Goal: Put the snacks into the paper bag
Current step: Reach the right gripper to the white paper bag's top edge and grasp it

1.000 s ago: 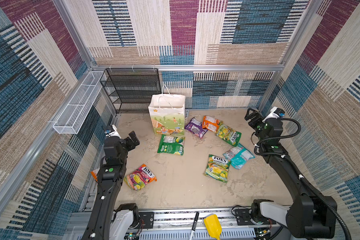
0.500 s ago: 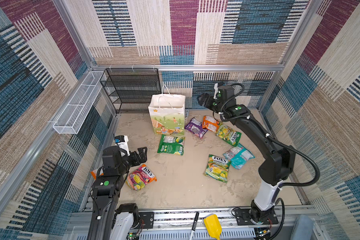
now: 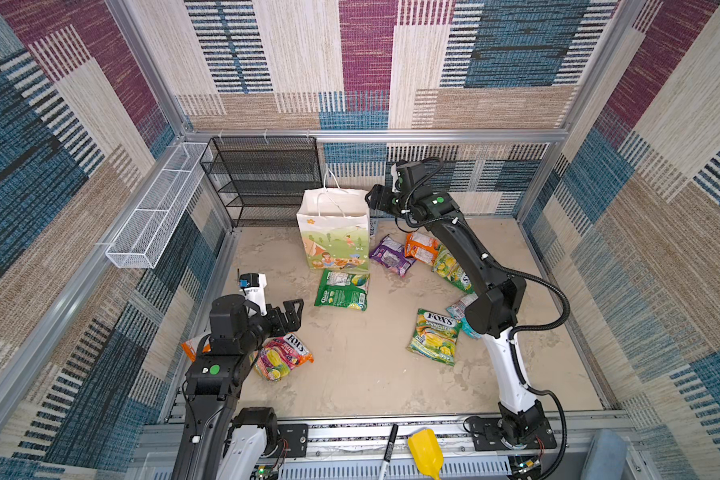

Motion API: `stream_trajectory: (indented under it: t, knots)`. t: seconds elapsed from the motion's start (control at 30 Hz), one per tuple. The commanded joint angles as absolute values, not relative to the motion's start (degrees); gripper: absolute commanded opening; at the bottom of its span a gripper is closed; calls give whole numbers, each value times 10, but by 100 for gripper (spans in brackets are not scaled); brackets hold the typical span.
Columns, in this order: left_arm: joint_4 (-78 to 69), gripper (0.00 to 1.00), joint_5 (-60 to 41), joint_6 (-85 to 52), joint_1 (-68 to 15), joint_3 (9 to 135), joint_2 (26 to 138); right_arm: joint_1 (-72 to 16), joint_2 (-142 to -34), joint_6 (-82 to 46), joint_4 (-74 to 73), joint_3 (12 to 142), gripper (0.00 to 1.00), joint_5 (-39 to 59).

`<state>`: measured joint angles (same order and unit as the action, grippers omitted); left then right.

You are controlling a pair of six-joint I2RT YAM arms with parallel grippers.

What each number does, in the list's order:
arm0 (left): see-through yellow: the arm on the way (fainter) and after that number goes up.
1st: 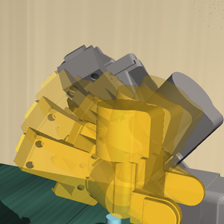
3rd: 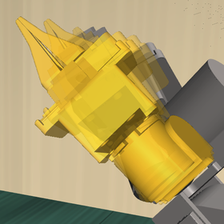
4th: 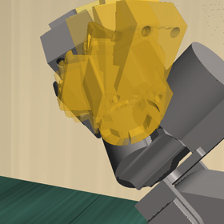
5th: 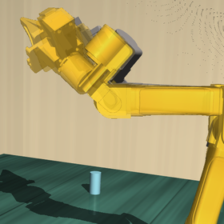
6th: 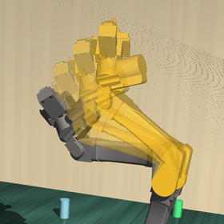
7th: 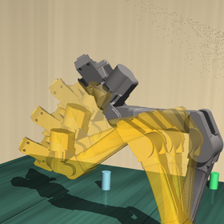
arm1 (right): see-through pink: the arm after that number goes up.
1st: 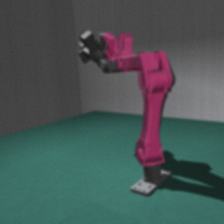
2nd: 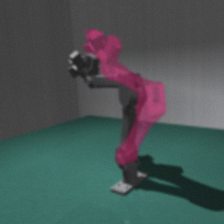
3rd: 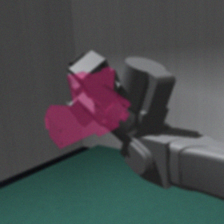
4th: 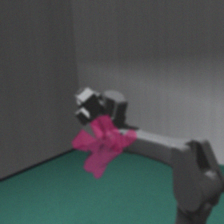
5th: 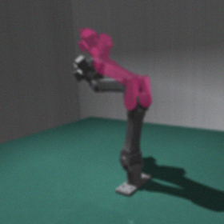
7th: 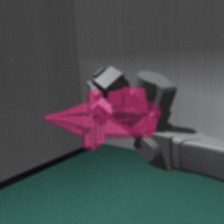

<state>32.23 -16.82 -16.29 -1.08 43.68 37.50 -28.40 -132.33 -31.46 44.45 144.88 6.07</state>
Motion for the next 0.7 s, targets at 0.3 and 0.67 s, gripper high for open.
stream_trajectory:
  t: [0.3,0.67]
  knots:
    - [305,99,-173,-147,-29,432,376,-293,-1340,-328,443,1480,72,28]
    - [305,99,-168,-145,-39,431,377,-293,-1338,-327,438,1474,60,16]
